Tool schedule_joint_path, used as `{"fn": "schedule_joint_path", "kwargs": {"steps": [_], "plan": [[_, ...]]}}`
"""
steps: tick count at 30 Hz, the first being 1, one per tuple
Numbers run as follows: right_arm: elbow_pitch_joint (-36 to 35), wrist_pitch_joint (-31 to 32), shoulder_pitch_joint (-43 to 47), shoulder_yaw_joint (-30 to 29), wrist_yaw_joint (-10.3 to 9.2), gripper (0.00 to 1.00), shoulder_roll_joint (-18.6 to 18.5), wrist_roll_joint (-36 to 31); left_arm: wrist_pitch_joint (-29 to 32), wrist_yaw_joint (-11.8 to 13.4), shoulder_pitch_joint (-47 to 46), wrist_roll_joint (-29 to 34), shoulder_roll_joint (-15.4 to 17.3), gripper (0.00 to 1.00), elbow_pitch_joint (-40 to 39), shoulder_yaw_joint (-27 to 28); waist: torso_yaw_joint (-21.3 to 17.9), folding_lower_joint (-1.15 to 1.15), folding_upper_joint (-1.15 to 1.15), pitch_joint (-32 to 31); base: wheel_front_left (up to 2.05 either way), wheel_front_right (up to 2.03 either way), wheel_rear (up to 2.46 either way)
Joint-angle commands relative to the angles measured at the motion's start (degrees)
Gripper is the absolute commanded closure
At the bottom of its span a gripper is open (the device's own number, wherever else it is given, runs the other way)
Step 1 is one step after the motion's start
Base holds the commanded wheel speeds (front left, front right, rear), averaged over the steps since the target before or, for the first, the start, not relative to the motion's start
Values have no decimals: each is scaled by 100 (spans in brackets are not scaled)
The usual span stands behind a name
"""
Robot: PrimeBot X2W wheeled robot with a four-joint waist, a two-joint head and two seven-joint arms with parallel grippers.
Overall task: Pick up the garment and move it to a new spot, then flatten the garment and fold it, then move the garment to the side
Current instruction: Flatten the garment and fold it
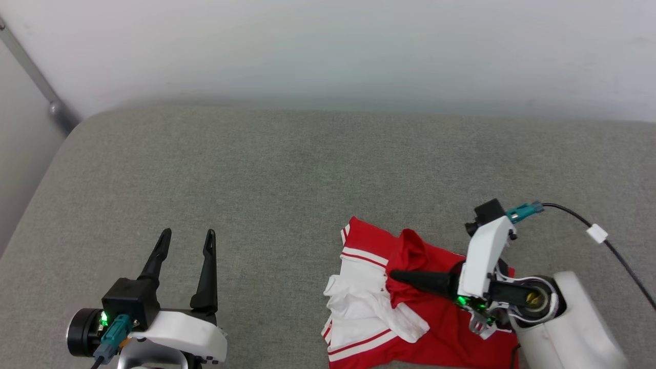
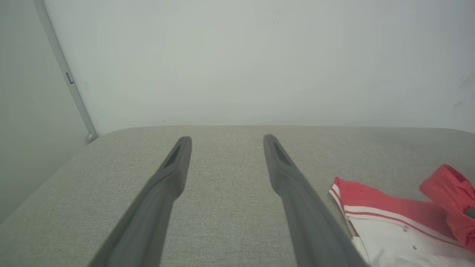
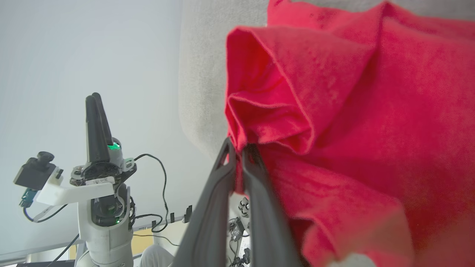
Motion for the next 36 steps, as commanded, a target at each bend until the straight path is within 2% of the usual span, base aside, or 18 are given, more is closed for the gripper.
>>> {"fn": "schedule_joint_path", "kwargs": {"steps": [1, 6, 8, 9, 10, 11, 14, 17, 20, 23, 28, 32, 36], "plan": [[91, -197, -105, 285, -3, 100, 9, 197, 4, -14, -72, 6, -32, 0, 22, 2, 101, 0, 0, 73, 0, 0, 0], [313, -743, -235, 1092, -3, 100, 8, 552, -61, -9, -124, -28, -55, 0, 80, 12, 165, 0, 0, 137, 0, 0, 0], [485, -1054, -322, 1396, -3, 100, 8, 419, -89, -7, -135, -48, -67, 0, 114, 14, 171, 0, 0, 161, 0, 0, 0], [561, -1179, -367, 1519, -3, 75, 7, 365, -106, -6, -134, -49, -69, 0, 130, 18, 166, 0, 0, 166, 0, 0, 0], [623, -1283, -392, 1633, -3, 29, 7, 321, -116, -3, -131, -48, -74, 0, 146, 18, 158, 0, 0, 167, 0, 0, 0], [666, -1383, -430, 1721, -3, 0, 8, 271, -126, 3, -130, -54, -80, 0, 167, 21, 144, 0, 0, 167, 0, 0, 0], [621, -1588, -557, 1892, -3, 0, -2, 114, -168, -6, -115, -91, -85, 0, 217, 32, 58, 0, 0, 147, 0, 0, 0], [285, -1812, -625, 2020, -3, 0, -233, -106, -194, -12, -98, -105, -71, 0, 267, 38, -45, 0, 0, 93, 0, 0, 0], [-246, -2184, -542, 2121, -3, 0, -638, -501, -211, -15, -62, -124, -58, 0, 314, 39, -148, 0, 0, 18, 0, 0, 0], [-711, -2820, -300, 2089, -3, 0, -1141, -1181, -227, 15, 16, -144, -47, 0, 361, 52, -272, 0, 0, -73, 0, 0, 0], [-1038, -4044, 238, 1325, -3, 0, -1687, -2438, -264, 67, 128, -161, -38, 0, 448, 65, -460, 0, 0, -230, 0, 0, 0], [-1336, -4942, 826, 426, -3, 0, -1731, -3184, -280, 93, 179, -204, -45, 0, 494, 89, -550, 0, 0, -308, 0, 0, 0], [-1858, -5385, 1475, -187, -3, 0, -1614, -3729, -314, 114, 245, -197, -20, 0, 497, 107, -607, 0, 0, -350, 0, 0, 0]]}}
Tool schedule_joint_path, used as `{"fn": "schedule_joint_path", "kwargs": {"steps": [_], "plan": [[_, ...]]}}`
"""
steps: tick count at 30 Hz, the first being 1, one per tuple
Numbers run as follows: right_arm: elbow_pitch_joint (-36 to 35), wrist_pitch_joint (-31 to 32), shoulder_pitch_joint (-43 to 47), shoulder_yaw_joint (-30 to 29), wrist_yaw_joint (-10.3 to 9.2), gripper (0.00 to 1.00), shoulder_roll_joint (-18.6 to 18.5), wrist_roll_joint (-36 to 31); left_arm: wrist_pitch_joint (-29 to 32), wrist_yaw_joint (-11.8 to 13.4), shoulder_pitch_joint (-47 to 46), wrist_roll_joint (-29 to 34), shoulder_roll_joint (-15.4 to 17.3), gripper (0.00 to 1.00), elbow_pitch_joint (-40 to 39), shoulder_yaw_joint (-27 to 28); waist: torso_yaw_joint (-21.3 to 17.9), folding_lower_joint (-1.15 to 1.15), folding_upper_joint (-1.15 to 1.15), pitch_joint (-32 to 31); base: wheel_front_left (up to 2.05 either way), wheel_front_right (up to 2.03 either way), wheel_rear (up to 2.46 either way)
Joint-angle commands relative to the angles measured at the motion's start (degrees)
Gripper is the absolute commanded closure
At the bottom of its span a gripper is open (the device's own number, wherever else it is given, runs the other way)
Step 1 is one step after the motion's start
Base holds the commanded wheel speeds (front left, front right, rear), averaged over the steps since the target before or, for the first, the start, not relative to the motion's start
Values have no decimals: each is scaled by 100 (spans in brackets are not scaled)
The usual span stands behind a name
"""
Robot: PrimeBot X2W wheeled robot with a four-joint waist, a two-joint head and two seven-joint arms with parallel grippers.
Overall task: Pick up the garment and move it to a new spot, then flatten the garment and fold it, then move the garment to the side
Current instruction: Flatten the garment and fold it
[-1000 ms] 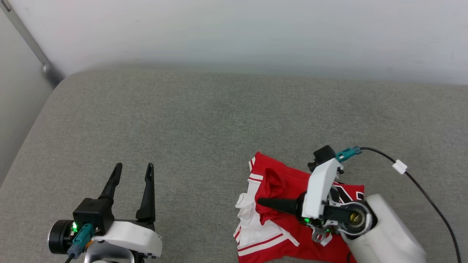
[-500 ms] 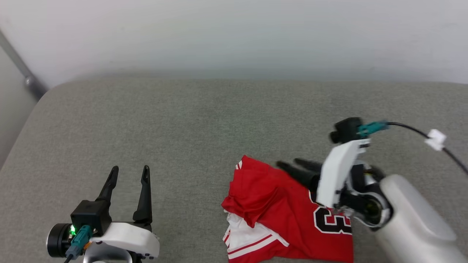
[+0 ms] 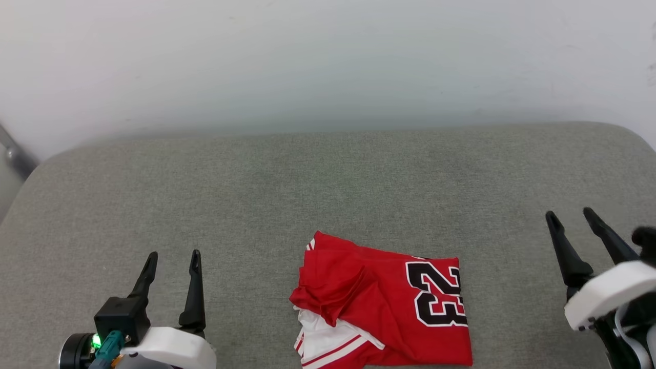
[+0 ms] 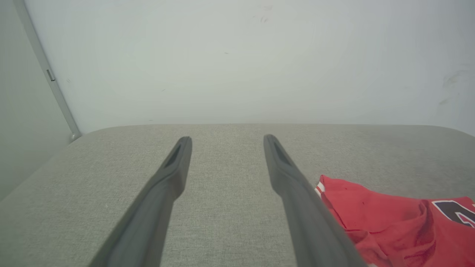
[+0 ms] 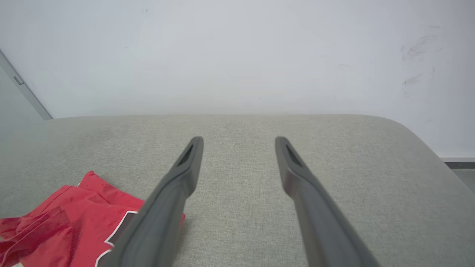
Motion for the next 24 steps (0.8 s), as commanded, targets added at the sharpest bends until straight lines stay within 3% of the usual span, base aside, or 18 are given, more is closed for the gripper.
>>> {"fn": "schedule_joint_path", "kwargs": {"steps": [1, 13, 24], "plan": [[-123, -60, 136, -87, -3, 0, 75, -71, -30, 24, 66, 10, 16, 0, 12, 6, -12, 0, 0, -15, 0, 0, 0], [-1666, 112, 1588, -536, -3, 0, 832, -755, 13, 110, 343, -8, 83, 0, 35, -41, -111, 0, 0, -208, 0, 0, 0], [-2042, 412, 1677, -599, -3, 0, 932, -951, 62, 149, 399, -49, 109, 0, 31, -66, -130, 0, 0, -215, 0, 0, 0]]}}
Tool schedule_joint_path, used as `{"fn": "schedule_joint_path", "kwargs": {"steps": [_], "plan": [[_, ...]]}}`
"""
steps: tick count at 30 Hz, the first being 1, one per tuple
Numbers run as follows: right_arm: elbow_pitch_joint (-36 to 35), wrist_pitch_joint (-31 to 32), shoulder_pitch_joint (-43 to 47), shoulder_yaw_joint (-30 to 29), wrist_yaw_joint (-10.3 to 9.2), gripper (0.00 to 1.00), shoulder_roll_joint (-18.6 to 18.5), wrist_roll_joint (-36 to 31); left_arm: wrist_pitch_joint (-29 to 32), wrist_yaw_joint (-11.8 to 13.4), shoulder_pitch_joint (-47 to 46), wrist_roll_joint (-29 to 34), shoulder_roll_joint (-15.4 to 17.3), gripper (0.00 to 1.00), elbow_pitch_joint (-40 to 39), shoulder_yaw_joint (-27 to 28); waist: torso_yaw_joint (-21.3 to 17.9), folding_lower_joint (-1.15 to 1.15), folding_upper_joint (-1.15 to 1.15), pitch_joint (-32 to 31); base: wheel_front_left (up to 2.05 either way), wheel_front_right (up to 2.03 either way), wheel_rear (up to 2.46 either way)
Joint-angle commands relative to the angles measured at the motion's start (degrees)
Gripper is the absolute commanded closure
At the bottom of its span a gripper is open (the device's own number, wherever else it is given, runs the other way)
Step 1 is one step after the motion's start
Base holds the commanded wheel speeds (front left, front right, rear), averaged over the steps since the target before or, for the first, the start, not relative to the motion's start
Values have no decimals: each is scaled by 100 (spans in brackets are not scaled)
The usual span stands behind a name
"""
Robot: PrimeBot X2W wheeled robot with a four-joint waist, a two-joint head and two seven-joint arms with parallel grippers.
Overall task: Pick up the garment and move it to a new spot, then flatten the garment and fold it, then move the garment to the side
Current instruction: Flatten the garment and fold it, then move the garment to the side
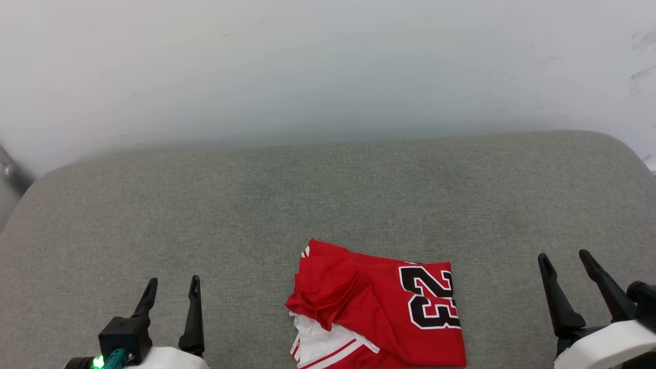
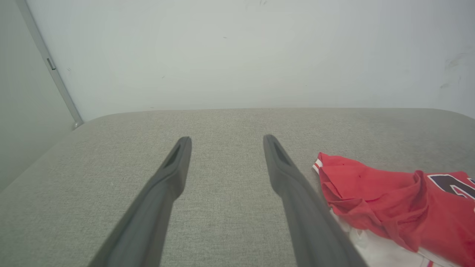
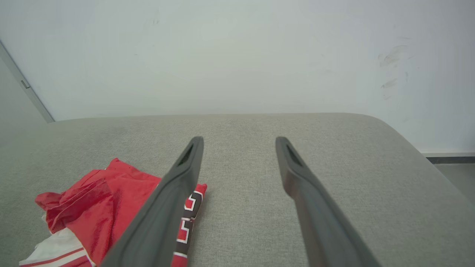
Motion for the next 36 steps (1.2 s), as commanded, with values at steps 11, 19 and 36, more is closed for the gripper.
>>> {"fn": "schedule_joint_path", "kwargs": {"steps": [11, 19, 36], "plan": [[342, 959, -200, -1050, -4, 0, 88, 1056, -87, 110, -69, -90, -53, 0, -78, 95, 92, 0, 0, 144, 0, 0, 0], [1989, 2765, -590, -2458, -2, 0, -151, 2044, -233, 118, -189, -46, -188, 0, -43, 71, 519, 0, 0, 247, 0, 0, 0], [4470, 5871, -2063, -3249, -3, 0, 736, 4290, -347, 19, -439, 15, -370, 0, 105, -43, 1168, 0, 0, 567, 0, 0, 0]]}}
